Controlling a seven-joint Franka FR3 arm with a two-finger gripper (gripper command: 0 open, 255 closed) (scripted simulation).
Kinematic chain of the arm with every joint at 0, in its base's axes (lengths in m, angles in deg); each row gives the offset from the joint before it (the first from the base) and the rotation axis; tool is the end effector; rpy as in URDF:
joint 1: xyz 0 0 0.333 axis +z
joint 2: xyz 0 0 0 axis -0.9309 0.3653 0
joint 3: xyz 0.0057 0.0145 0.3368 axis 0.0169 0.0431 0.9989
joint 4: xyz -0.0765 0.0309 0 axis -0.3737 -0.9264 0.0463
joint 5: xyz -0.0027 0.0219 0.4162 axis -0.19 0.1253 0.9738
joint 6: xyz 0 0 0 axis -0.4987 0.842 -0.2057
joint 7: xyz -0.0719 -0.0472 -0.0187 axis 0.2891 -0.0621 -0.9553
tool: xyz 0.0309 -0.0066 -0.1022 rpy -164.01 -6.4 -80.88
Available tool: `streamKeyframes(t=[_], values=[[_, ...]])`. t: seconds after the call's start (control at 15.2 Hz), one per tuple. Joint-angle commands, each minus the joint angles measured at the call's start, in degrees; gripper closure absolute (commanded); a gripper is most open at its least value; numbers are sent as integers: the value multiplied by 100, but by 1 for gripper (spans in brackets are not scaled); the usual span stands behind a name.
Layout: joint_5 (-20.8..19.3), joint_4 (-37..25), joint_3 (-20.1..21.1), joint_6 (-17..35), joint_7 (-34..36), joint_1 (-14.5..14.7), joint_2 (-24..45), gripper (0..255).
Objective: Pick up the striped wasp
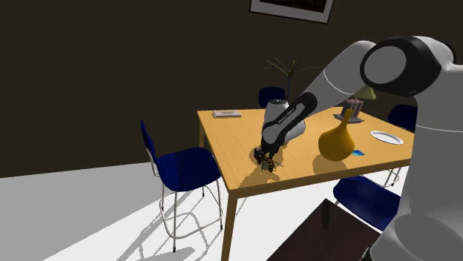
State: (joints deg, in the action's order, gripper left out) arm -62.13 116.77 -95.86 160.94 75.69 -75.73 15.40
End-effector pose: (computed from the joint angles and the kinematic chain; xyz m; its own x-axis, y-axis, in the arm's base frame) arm 0.5555 -0.1291 0.2311 0.9702 -0.2117 0.1176 -0.2242 -0.9688 0.1056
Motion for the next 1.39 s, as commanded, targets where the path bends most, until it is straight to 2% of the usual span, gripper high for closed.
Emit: streamKeyframes(t=[0.0,0.33,1.32], values=[[-4,25,-3,4,7,2,17,255],[2,-4,-1,0,-1,-4,41,255],[66,-113,23,-1039,-142,6,-893,255]])
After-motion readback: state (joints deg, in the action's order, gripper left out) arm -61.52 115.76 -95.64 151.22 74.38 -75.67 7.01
